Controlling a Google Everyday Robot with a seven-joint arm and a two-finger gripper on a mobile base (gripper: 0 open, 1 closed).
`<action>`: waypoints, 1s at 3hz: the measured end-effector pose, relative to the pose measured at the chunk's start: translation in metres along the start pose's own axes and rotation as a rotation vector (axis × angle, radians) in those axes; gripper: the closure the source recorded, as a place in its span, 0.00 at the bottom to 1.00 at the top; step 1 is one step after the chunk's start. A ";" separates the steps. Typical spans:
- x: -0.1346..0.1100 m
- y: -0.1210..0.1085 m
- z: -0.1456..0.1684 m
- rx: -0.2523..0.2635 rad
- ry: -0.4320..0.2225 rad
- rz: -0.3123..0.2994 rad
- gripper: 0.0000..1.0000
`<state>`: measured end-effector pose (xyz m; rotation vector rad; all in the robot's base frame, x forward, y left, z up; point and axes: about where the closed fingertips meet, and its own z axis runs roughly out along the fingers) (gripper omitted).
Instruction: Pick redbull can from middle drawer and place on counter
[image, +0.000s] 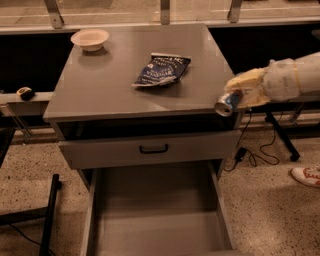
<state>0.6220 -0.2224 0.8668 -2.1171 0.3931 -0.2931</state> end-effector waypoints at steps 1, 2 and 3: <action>0.036 -0.010 0.046 -0.003 -0.099 0.089 1.00; 0.056 -0.028 0.062 0.017 -0.099 0.108 1.00; 0.066 -0.047 0.069 -0.024 -0.052 0.066 1.00</action>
Offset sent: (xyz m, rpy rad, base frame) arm 0.1145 0.0415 0.0113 0.0943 0.1393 0.0162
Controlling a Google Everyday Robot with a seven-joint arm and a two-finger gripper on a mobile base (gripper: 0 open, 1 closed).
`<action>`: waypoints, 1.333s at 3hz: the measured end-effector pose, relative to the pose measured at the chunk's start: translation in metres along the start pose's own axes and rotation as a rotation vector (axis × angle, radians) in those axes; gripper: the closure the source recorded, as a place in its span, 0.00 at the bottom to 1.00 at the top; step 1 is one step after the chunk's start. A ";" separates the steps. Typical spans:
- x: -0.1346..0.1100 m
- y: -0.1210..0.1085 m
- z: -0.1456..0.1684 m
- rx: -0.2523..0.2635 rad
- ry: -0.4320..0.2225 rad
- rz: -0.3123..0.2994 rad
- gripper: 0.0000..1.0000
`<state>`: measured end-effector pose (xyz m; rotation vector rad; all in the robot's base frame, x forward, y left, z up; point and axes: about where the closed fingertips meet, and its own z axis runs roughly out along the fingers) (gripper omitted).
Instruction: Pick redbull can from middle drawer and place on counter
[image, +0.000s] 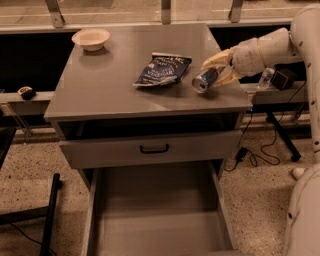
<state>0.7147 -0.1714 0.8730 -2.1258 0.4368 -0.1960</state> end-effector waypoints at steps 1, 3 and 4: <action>-0.010 -0.004 0.027 -0.153 -0.014 -0.050 1.00; -0.023 0.007 0.046 -0.260 -0.065 -0.064 0.83; -0.022 0.007 0.047 -0.258 -0.061 -0.063 0.52</action>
Offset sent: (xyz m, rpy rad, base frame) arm -0.0271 0.0449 -0.0434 -0.3520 0.1522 0.1577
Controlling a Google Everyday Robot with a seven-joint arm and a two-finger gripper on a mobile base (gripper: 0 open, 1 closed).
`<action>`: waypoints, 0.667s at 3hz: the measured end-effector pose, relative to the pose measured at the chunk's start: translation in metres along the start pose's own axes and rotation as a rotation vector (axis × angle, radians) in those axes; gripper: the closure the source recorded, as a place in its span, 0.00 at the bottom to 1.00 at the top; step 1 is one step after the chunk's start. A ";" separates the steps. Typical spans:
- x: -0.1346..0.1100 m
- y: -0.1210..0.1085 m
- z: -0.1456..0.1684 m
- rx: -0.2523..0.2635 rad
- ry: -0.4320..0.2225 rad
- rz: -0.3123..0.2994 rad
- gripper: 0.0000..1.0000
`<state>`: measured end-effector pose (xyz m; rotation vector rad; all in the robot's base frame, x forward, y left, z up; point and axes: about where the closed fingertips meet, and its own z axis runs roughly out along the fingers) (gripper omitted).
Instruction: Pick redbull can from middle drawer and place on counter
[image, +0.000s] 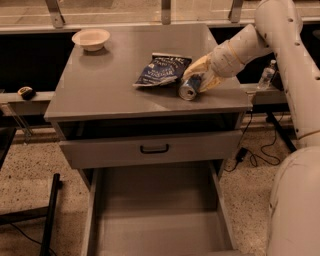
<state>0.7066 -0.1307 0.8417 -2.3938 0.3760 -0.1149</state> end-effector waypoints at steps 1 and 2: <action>0.002 0.000 0.000 0.002 0.008 0.003 0.29; 0.004 0.003 -0.010 -0.013 0.028 0.016 0.06</action>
Offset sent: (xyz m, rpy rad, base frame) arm -0.0092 -0.0410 0.0180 -0.0702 0.0037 -0.0763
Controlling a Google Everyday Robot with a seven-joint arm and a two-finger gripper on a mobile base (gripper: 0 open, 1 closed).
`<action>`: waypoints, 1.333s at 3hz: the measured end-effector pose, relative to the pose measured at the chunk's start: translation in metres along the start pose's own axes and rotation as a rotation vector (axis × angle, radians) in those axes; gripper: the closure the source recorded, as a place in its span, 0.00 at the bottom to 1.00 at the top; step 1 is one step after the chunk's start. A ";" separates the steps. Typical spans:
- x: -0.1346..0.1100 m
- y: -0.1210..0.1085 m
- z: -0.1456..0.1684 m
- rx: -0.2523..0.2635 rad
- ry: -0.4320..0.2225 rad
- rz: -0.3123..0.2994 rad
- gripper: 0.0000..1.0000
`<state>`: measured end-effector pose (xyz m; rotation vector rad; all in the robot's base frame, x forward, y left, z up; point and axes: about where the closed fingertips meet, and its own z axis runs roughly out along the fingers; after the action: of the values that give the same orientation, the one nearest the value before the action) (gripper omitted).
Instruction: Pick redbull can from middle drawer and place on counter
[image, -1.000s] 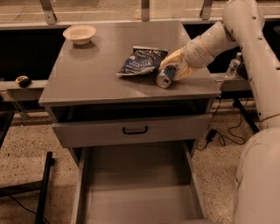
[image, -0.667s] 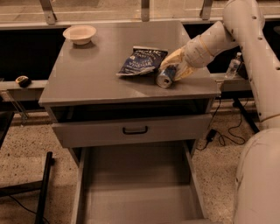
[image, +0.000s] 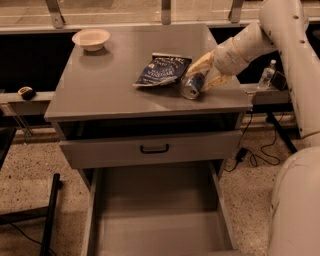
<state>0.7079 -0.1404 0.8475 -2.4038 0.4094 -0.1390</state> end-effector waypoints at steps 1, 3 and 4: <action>-0.001 -0.007 -0.006 0.000 0.000 0.000 0.00; 0.001 -0.010 -0.014 0.005 0.005 0.008 0.00; 0.001 -0.012 -0.020 0.023 0.007 0.013 0.00</action>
Offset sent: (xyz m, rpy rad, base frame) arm -0.0102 -0.0403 0.0076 0.0292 0.0322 -0.0374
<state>0.7076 -0.1439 0.8702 -2.3786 0.4246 -0.1451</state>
